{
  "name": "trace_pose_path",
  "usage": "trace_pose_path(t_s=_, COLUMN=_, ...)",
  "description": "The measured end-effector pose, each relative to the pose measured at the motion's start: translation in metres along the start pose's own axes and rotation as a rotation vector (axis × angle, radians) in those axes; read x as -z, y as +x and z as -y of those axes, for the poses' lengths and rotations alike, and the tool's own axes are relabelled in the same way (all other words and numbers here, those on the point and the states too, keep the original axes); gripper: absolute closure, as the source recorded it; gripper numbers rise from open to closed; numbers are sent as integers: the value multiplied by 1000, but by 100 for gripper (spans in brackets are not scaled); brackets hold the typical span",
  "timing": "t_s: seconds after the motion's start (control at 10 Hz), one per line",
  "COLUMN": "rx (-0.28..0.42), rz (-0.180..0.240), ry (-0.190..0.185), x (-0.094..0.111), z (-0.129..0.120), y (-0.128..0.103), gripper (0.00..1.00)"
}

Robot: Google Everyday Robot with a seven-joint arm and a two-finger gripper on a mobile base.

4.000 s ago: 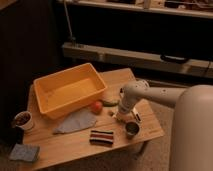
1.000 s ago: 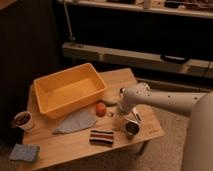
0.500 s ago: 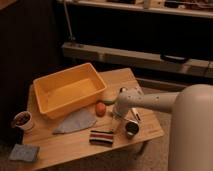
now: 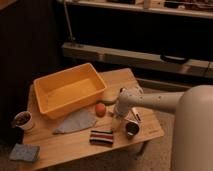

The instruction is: Place fork in tray

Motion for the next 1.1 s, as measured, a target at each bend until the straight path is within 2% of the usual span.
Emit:
trace_pose_path(t_s=0.6, rx=-2, rz=-2, ry=-1, x=6, z=0, y=1, gripper=20)
trace_pose_path(t_s=0.8, rx=-34, rz=-28, ry=-9, x=1, z=8, y=17, gripper=20)
trace_pose_path(t_s=1.0, rx=-74, rz=-54, ry=-10, x=0, z=17, y=44, gripper=20)
trace_pose_path(t_s=1.1, rx=-68, rz=-55, ry=-10, x=1, z=17, y=41, gripper=20)
